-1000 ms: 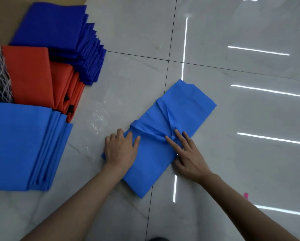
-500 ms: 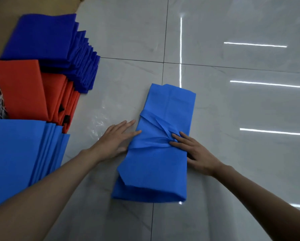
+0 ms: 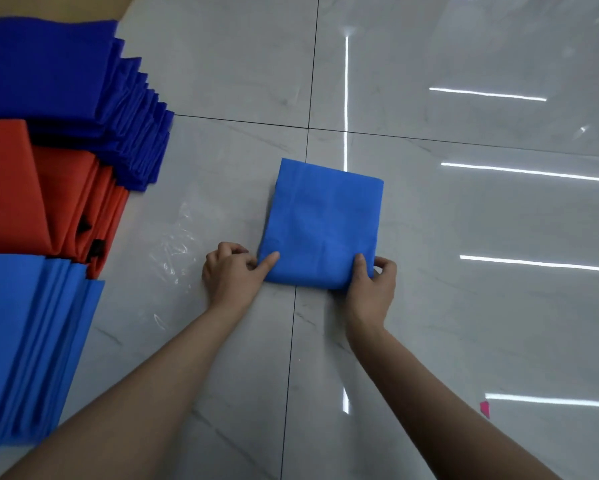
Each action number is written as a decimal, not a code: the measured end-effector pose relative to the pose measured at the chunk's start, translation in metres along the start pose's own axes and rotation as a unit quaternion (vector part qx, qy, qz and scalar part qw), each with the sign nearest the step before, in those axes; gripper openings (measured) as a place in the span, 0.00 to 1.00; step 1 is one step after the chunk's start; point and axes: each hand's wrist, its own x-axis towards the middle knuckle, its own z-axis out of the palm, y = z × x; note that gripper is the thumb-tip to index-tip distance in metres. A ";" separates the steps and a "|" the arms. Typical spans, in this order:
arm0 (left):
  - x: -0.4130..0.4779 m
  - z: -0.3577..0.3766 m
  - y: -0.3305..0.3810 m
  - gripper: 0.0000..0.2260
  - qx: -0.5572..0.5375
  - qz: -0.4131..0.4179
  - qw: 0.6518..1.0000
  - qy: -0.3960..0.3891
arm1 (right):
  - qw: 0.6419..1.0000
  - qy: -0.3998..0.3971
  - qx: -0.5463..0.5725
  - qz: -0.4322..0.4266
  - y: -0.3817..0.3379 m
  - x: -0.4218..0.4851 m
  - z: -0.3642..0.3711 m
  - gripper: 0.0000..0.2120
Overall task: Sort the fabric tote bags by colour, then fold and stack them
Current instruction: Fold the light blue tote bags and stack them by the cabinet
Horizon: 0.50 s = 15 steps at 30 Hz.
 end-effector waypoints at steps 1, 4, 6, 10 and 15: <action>0.000 0.001 0.003 0.20 0.013 -0.007 1.000 0.006 | 0.999 0.028 -0.021 0.025 -0.003 0.003 0.004 0.06; 0.001 0.004 0.010 0.21 0.060 -0.019 0.998 0.011 | 0.981 0.082 -0.162 0.070 -0.006 0.014 0.011 0.12; 0.000 0.005 0.013 0.22 0.084 -0.019 0.996 0.017 | 0.957 0.095 -0.273 0.011 -0.008 0.014 0.008 0.17; -0.007 0.001 0.011 0.19 0.084 0.020 0.996 0.022 | 0.795 -0.006 -0.421 -0.437 0.003 0.025 0.003 0.27; -0.027 -0.011 -0.011 0.20 0.168 0.039 0.985 0.003 | 0.701 -0.228 -0.520 -0.432 -0.001 0.034 0.019 0.29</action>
